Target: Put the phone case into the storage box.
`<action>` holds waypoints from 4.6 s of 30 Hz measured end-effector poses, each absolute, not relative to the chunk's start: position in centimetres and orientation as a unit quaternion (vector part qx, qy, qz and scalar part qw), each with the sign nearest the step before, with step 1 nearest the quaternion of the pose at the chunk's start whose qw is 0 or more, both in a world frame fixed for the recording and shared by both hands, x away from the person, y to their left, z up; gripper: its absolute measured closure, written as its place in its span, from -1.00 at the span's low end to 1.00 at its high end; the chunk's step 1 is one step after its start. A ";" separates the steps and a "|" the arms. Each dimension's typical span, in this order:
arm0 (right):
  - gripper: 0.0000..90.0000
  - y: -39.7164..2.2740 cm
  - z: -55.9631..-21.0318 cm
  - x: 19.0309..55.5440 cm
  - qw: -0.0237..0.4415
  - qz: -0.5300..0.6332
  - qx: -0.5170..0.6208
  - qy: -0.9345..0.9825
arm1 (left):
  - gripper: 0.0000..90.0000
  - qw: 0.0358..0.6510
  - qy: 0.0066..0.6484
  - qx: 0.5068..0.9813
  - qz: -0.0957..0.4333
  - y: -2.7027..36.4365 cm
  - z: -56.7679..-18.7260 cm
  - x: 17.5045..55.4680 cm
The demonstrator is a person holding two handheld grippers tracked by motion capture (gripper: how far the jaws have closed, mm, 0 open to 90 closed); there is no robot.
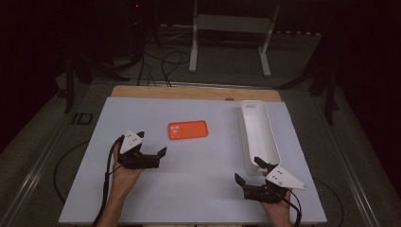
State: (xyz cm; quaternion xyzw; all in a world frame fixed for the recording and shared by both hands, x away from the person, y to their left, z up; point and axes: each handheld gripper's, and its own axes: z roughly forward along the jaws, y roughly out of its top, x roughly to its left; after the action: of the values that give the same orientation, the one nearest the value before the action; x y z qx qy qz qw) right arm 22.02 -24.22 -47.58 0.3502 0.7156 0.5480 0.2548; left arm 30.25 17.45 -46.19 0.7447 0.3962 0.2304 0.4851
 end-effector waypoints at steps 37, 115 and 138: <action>-0.80 -24.2 -47.6 22.0 0.254 0.549 0.349 0.716 | -1.00 0.476 0.390 0.757 0.223 13.6 -46.6 34.4; -0.80 -24.2 -47.6 21.9 0.253 0.552 0.351 0.713 | 0.16 0.423 0.429 0.774 0.193 6.6 -50.2 41.2; -0.80 -24.2 -47.7 21.9 0.252 0.554 0.350 0.712 | 1.00 0.403 0.442 0.788 0.148 3.7 -52.8 42.5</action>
State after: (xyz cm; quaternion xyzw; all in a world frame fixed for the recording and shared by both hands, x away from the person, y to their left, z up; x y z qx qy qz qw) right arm 21.90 -24.24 -47.66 0.3505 0.7116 0.5543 0.2520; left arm 42.53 3.72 -52.84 0.7875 0.4425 0.1479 0.4026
